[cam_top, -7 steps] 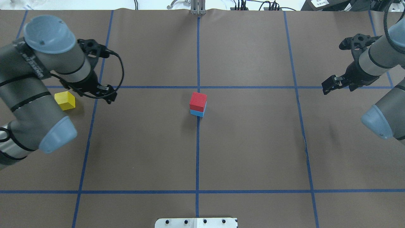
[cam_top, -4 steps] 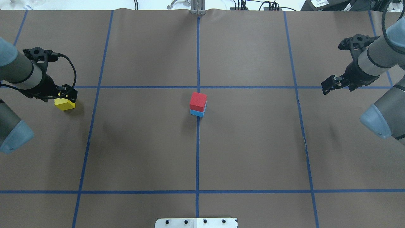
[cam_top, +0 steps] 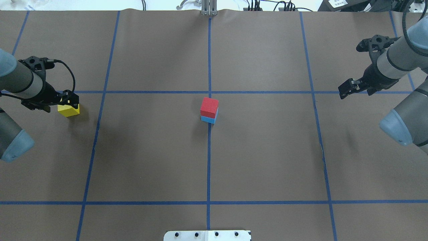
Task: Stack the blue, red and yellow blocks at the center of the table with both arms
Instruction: 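Grasp the yellow cube with the left gripper and lift it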
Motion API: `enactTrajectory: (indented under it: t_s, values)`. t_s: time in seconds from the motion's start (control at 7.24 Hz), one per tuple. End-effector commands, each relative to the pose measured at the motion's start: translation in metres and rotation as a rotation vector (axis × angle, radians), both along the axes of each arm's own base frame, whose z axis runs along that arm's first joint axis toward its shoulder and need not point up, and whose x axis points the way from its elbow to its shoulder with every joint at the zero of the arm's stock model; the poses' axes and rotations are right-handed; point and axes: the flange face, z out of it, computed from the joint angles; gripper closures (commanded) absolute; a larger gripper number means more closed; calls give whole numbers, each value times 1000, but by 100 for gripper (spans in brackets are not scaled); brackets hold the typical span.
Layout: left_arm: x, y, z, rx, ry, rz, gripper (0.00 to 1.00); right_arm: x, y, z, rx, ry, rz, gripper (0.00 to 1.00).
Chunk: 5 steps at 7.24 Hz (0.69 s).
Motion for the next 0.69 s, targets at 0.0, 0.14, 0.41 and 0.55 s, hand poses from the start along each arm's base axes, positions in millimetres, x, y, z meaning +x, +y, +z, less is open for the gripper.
enactTrajectory:
  t_s: [0.0, 0.14, 0.41, 0.55]
  values:
    - [16, -20, -7, -21, 6, -26, 1, 2, 1, -3, 5, -4, 2, 0]
    - [18, -22, 1, -30, -5, -22, 1, 2, 1, -3, 5, -4, 2, 0]
    - [18, -23, 11, -43, -17, -20, 31, 3, 2, -9, 15, -11, 5, 0]
    - [18, -23, 10, -41, -16, -17, 99, 4, 3, -14, 22, -16, 5, 0]
